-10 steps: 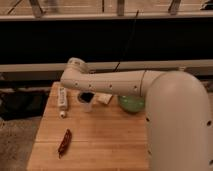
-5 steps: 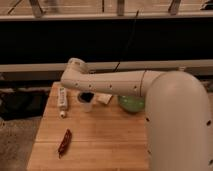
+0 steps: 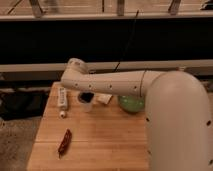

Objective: Place the eraser in the ceramic cup

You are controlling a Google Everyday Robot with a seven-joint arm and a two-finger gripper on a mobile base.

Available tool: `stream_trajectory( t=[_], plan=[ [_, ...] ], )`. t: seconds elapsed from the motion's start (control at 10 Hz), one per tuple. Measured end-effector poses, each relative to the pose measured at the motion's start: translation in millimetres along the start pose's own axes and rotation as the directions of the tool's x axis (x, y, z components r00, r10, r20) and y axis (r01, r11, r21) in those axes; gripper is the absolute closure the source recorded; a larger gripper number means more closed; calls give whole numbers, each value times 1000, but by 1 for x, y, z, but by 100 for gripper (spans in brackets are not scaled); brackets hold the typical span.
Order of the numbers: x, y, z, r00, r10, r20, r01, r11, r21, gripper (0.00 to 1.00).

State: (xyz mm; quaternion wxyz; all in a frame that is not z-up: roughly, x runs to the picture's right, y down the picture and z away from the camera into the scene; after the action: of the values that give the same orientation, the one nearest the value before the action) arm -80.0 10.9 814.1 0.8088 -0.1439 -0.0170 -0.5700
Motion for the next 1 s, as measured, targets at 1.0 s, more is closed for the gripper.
stream_trajectory(
  t=[1.0],
  plan=[
    [0,-1,1,1000,-12,-7,12,1000,5,72]
  ],
)
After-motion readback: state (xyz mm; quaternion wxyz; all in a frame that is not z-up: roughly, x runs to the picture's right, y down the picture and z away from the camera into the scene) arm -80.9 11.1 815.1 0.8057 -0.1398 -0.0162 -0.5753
